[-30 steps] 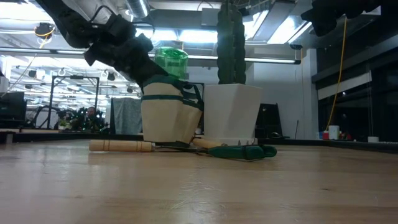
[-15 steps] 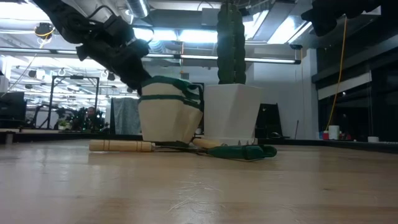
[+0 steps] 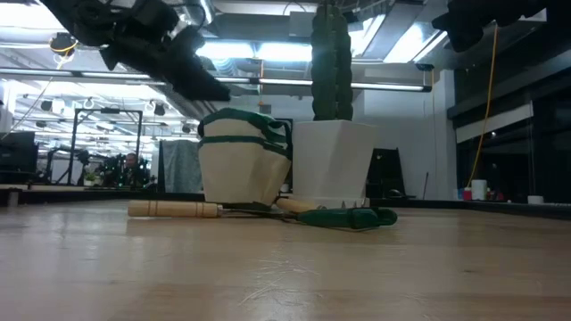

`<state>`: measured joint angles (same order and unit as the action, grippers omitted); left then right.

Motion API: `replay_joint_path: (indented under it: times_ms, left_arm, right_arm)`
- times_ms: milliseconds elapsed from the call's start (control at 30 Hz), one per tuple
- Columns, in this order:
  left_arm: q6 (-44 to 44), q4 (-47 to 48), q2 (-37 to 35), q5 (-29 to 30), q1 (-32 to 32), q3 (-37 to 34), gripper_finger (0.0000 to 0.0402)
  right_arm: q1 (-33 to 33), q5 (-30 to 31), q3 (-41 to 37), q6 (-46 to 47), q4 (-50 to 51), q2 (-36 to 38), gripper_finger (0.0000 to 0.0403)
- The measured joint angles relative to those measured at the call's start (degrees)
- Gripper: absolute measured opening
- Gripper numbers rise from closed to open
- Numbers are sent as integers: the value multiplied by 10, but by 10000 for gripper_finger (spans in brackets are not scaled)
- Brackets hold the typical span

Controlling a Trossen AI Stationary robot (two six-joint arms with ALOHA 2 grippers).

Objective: Pick & Place Garden tools in Gardening bag
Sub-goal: Put the brown trowel into the brown gardening bag

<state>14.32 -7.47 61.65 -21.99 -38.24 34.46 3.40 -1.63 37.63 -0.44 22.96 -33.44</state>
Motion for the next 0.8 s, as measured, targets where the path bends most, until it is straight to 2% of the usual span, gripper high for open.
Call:
replay_joint_path:
  times_ms: [800]
  left_arm:
    - [31, -18, 4, -1, 140, 0, 294]
  right_arm:
    - [0, 0, 0, 0, 0, 0, 172]
